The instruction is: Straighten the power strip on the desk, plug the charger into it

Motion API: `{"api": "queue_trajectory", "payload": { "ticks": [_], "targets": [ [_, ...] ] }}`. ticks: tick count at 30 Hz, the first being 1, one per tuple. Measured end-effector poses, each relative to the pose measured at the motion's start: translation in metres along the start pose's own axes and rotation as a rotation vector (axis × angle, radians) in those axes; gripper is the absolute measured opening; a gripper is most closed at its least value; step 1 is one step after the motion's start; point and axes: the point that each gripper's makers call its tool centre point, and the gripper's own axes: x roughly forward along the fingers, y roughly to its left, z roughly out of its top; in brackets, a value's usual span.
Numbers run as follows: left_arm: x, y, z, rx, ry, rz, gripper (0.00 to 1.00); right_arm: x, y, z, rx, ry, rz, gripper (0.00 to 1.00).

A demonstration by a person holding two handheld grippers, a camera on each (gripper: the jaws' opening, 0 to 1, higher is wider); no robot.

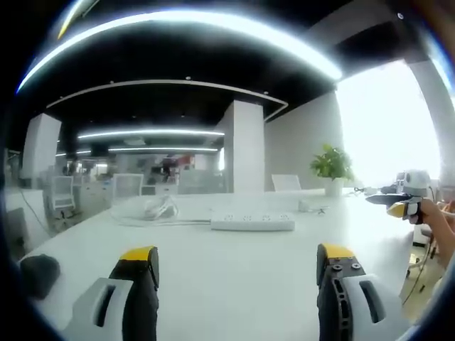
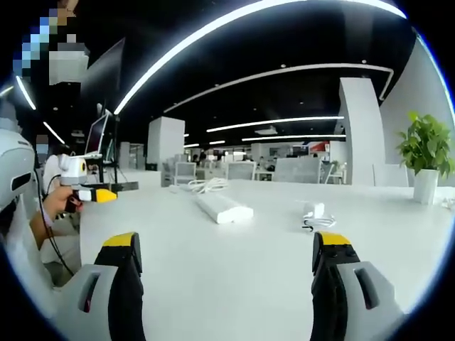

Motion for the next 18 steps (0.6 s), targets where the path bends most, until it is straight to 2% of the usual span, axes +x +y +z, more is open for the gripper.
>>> {"api": "queue_trajectory", "payload": {
  "ticks": [4,8,10,12,14,17,18],
  "targets": [
    [0.001,0.0,0.0,0.002,-0.002,-0.002,0.97,0.001,0.001,0.003,0.001,0.0,0.006,1.0],
    [0.001,0.0,-0.003,-0.002,0.002,-0.004,0.97,0.002,0.003,0.014,-0.034,-0.02,0.02,1.0],
    [0.002,0.001,-0.004,-0.004,0.004,-0.005,0.97,0.003,0.006,0.025,-0.066,-0.053,0.047,1.0],
    [0.002,0.001,-0.005,-0.005,0.004,-0.006,0.97,0.003,0.009,0.046,-0.065,-0.113,0.079,1.0],
    [0.002,0.001,-0.005,-0.007,0.002,-0.006,0.97,0.003,0.011,0.06,-0.064,-0.146,0.113,1.0],
    [0.002,0.002,-0.005,-0.011,-0.001,-0.008,0.97,0.006,0.007,0.075,-0.105,-0.11,0.142,1.0],
    [0.002,0.002,-0.005,-0.012,-0.002,-0.008,0.97,0.008,0.004,0.08,-0.116,-0.102,0.13,1.0]
  ]
}}
